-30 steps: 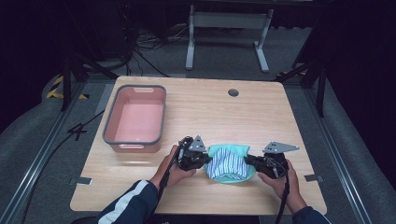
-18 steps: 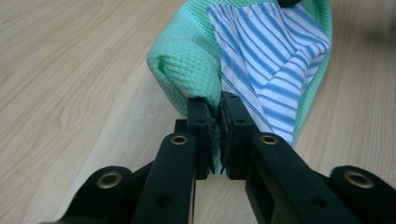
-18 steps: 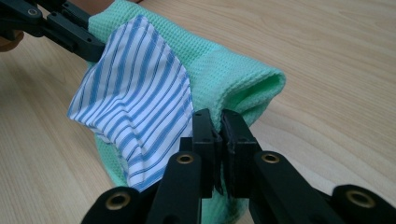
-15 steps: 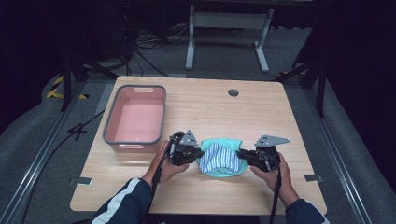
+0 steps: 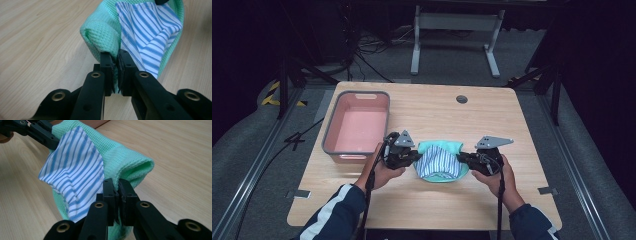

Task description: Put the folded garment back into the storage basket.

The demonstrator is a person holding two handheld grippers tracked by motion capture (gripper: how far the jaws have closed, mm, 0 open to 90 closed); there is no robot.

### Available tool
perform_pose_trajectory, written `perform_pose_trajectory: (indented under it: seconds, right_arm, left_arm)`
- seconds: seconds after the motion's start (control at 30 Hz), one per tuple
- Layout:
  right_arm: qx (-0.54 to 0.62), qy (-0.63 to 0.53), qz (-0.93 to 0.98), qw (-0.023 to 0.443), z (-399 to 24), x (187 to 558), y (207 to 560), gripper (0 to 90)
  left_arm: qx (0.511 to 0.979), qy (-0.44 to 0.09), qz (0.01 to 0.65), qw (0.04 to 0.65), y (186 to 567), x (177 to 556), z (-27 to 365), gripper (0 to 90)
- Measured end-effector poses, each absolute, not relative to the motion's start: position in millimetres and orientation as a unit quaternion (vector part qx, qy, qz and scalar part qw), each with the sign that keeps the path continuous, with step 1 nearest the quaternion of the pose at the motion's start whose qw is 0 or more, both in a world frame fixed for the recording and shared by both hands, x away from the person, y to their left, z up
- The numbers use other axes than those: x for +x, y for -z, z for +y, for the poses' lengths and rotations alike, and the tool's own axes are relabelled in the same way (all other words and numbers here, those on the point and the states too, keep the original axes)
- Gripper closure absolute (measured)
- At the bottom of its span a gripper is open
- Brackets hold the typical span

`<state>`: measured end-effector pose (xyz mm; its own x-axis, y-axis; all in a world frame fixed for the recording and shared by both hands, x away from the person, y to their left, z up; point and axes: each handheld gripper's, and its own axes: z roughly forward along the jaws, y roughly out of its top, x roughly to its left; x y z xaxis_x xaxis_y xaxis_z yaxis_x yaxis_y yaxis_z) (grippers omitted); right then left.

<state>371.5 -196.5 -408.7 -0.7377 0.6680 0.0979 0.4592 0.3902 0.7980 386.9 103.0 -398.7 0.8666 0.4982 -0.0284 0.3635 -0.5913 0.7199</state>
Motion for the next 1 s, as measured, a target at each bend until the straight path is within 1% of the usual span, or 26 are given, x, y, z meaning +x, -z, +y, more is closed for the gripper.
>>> perform_pose_trajectory:
  seconds: [0.7,1.0]
  right_arm:
    - [0.316,-0.446,0.827,0.132,-164,391,370,85.1]
    - [0.301,-0.448,0.831,0.133,-140,401,351,85.1]
  left_arm:
    - [0.879,-0.125,0.258,0.380,358,397,136,83.7]
    - [0.872,-0.138,0.274,0.382,343,400,158,83.7]
